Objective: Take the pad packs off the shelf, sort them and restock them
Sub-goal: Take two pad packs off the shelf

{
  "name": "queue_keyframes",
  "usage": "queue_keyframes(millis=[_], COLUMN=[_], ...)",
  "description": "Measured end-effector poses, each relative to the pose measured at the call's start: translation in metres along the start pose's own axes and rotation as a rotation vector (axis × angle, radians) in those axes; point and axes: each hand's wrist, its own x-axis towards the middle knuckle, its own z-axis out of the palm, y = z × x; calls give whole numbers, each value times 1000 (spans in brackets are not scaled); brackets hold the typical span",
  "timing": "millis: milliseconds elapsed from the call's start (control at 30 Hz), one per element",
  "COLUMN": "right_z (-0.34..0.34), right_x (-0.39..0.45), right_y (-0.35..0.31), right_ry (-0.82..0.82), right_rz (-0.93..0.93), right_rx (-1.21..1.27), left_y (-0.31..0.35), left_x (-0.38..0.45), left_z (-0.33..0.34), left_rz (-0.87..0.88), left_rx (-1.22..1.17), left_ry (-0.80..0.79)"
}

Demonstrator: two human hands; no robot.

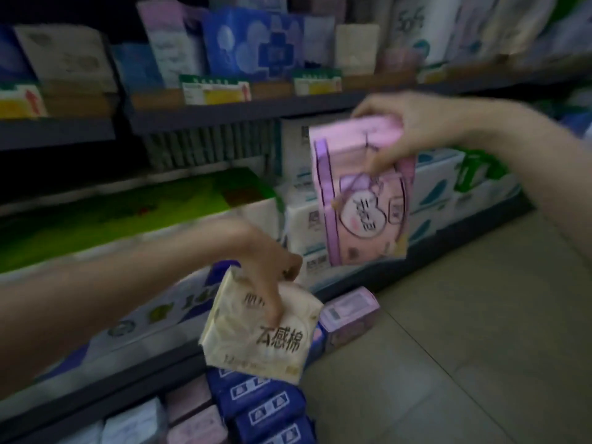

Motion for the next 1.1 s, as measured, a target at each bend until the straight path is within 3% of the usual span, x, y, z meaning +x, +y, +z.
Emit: queue_keyframes(millis=[133, 267, 367, 500, 633, 800, 867, 1000, 1100], right_z=[77, 187, 273, 357, 388, 409, 403, 394, 404], right_x=[-7, -20, -34, -50, -43, -31, -30, -20, -17], right_y=[75, 153, 204, 231, 233, 245, 250, 253, 249], right_ry=[-329, -460, -475, -375, -380, -595, -583, -440, -541], right_rz=[105, 190, 225, 164, 87, 188, 122, -257, -195], right_rx=[-199, -322, -334, -266, -278, -252, -303, -590, -565], left_y=[17, 23, 30, 34, 38, 44, 44, 44, 46], left_x=[71, 139, 181, 219, 238, 250, 254, 259, 258], left_z=[33, 70, 100, 137, 153, 159, 164, 182, 196], left_rz=[19, 12, -27, -66, -49, -24, -15, 13, 12], left_rx=[-119, -230, -324, -287, -286, -323, -345, -414, -452], left_ry=[-19, 111, 148, 186, 136, 142, 184, 291, 339])
